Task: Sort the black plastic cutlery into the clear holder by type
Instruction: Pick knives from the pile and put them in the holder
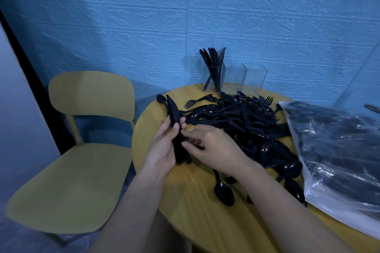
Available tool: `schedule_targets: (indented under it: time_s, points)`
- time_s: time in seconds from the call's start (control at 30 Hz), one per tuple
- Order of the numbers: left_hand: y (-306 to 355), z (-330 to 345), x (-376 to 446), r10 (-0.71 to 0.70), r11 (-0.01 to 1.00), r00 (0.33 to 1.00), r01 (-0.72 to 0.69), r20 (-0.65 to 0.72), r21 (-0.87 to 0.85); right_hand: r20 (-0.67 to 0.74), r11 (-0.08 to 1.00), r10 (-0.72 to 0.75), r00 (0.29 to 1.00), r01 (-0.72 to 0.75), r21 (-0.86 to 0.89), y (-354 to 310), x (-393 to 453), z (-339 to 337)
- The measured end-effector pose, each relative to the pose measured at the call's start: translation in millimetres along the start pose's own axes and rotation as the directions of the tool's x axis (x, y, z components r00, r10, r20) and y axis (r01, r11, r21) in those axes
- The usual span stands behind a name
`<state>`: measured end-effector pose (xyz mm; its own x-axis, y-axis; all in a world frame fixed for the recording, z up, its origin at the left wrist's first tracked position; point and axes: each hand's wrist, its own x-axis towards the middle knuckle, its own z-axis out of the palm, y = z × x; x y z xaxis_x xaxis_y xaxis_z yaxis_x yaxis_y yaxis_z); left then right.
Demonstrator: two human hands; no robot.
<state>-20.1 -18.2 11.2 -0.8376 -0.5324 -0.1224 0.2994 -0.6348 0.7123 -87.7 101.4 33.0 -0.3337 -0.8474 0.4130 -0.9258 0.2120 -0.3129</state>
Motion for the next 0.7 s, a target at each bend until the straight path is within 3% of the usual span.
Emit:
schedule_targets:
  time_s: [0.07,0.17,0.27,0.4,0.5,0.57,0.7]
  points:
    - [-1,0,-1,-0.009,1.000,1.000,0.009,-0.005,0.003,-0.020,0.994,0.101,0.995,-0.100,0.049,11,0,-13]
    - [-1,-1,-1,-0.020,1.000,1.000,0.020,-0.010,-0.003,-0.058,0.949,0.300,0.952,-0.304,-0.088,39,-4,-31]
    - [0,-2,-1,-0.026,0.999,0.999,0.027,-0.019,0.036,0.023,0.873,0.448,0.894,-0.432,-0.225,55,-10,-35]
    - [0,-2,-2,-0.030,0.996,0.999,0.032,-0.022,0.078,0.151,0.836,0.513,0.845,-0.453,-0.310,50,-9,-36]
    - [0,-2,-2,-0.033,0.996,0.999,0.034,-0.024,0.081,0.129,0.833,0.492,0.861,-0.422,-0.358,48,-10,-37]
    - [0,-2,-2,-0.032,0.996,0.999,0.034,-0.021,0.087,0.078,0.832,0.508,0.858,-0.465,-0.302,51,-11,-37]
    - [0,-1,-4,-0.019,0.994,1.000,0.020,-0.007,0.107,-0.047,0.813,0.581,0.813,-0.575,0.093,53,-8,-48]
